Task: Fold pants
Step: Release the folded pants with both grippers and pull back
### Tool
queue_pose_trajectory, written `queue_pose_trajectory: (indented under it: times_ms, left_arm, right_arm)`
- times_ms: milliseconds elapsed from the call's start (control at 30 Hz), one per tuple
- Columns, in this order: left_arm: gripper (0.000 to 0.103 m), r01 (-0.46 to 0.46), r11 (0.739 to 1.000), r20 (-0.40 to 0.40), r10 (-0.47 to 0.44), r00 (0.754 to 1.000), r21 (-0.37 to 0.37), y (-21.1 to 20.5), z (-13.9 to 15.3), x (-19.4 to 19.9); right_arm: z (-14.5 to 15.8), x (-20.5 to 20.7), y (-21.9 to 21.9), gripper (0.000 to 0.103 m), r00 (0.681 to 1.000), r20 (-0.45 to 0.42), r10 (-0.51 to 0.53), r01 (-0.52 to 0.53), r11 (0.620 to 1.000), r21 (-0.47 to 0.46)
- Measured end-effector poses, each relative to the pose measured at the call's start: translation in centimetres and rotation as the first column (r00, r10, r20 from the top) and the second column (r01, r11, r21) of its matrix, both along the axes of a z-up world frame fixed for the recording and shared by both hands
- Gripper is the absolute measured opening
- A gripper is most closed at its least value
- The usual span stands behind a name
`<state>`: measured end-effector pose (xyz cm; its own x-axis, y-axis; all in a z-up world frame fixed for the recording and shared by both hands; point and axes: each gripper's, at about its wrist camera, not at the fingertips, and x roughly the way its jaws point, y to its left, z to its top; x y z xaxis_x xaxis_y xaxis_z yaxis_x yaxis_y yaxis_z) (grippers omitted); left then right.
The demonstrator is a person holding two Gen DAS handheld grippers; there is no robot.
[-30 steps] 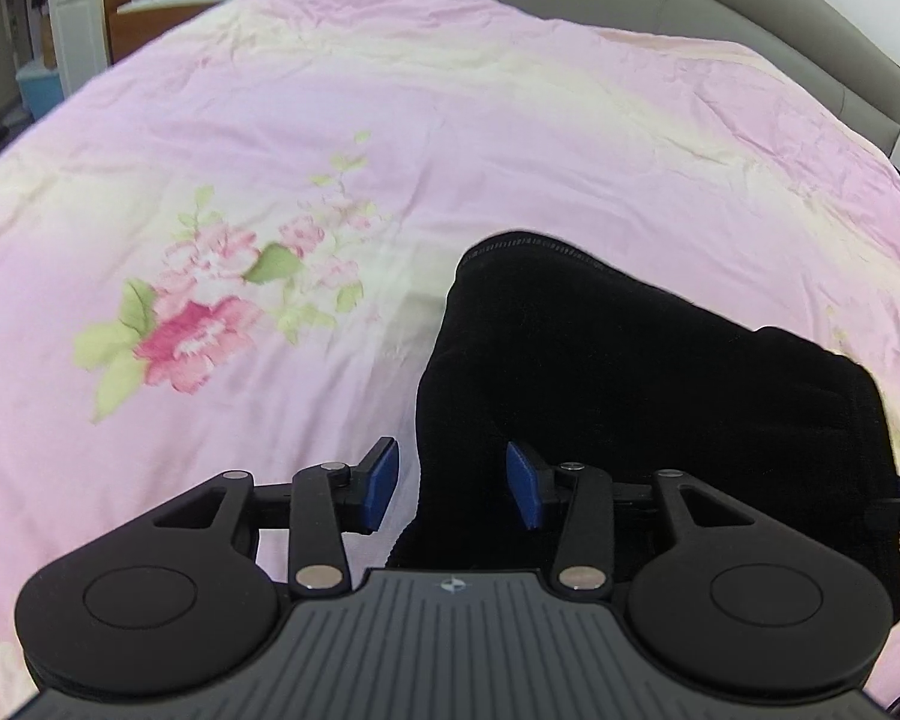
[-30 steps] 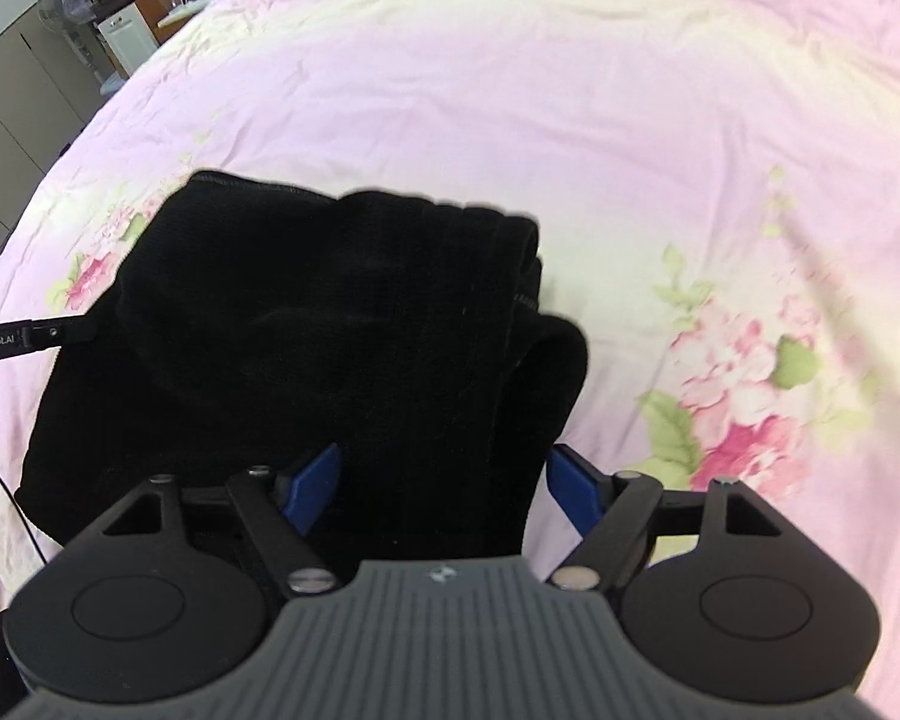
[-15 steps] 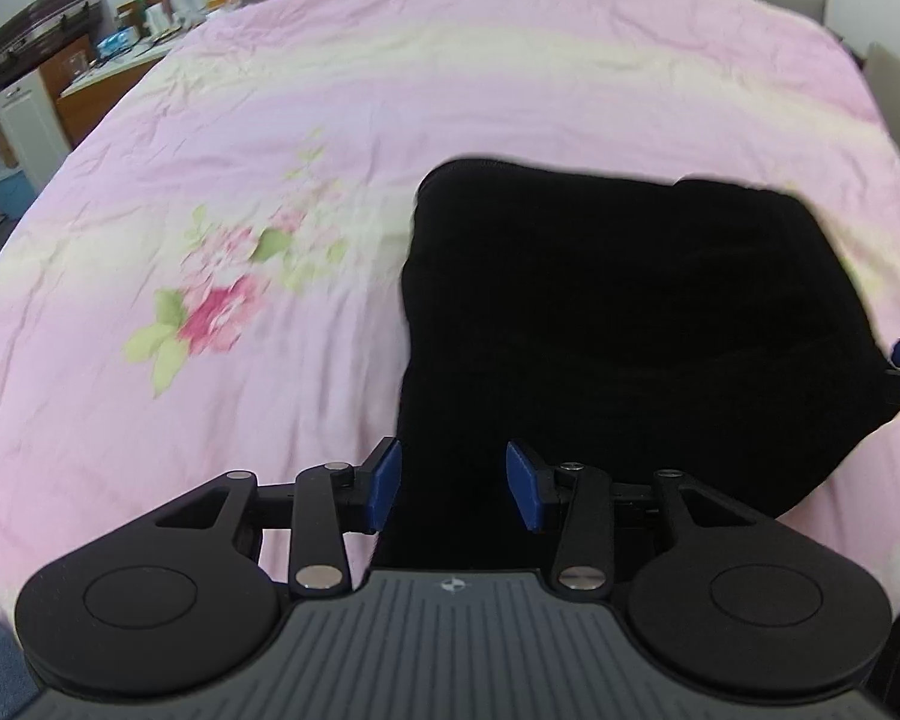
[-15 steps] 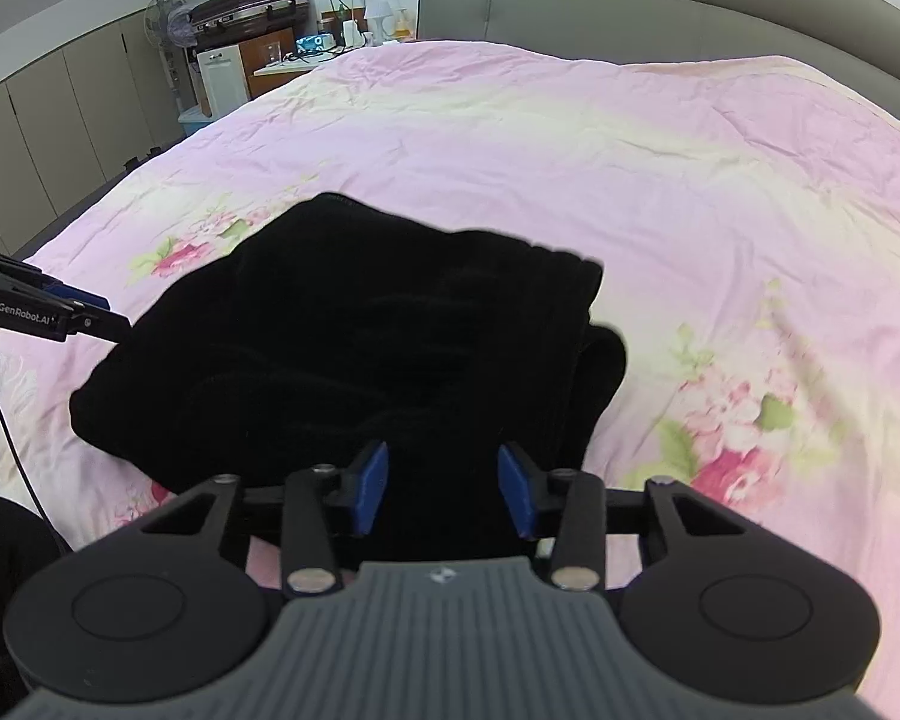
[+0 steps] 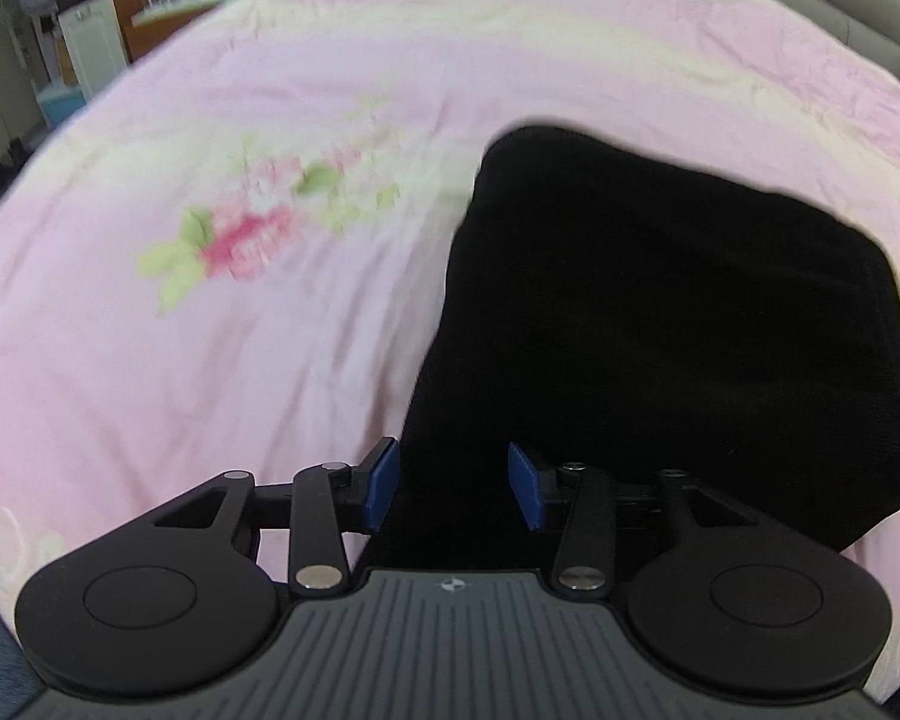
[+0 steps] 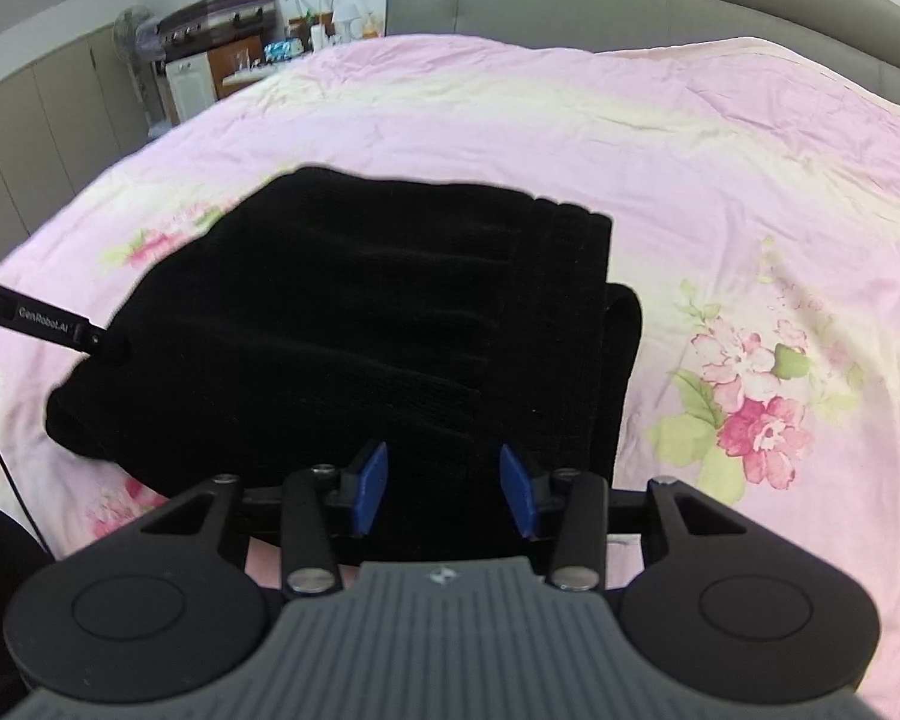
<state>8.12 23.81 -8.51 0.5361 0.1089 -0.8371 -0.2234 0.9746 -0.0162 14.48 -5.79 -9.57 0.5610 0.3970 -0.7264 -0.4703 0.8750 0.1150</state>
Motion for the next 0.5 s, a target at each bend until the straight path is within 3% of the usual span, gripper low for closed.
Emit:
queue_pose_trajectory:
  times_ms: [133,267,300,333,400,500]
  left_arm:
    - [0.051,0.022,0.999,0.168,-0.030,0.985,0.050,-2.8,5.6,-2.4]
    - [0.062,0.023,0.989,0.286,-0.065,0.956,0.148,-6.3,10.8,-5.8]
    - [0.067,0.021,0.985,0.309,-0.074,0.948,0.171,-7.2,11.8,-6.6]
    - [0.070,0.023,0.981,0.332,-0.087,0.939,0.192,-8.1,12.8,-7.5]
    - [0.078,0.025,0.977,0.351,-0.101,0.931,0.214,-9.5,14.3,-9.2]
    - [0.082,0.027,0.972,0.321,-0.104,0.942,0.235,-11.3,15.5,-11.0]
  right_arm:
    - [3.7,-2.2,-1.0,0.063,0.996,0.083,-0.010,0.005,0.998,0.062]
    - [7.7,-5.0,-1.7,0.073,0.981,0.189,-0.049,0.035,0.996,0.077]
    - [8.7,-5.9,-2.0,0.079,0.975,0.214,-0.065,0.048,0.995,0.086]
    - [9.7,-6.9,-2.4,0.093,0.964,0.246,-0.104,0.083,0.992,0.093]
    - [11.4,-8.5,-3.0,0.094,0.947,0.299,-0.118,0.090,0.990,0.108]
    - [13.2,-10.7,-3.9,0.094,0.936,0.327,-0.128,0.092,0.988,0.124]
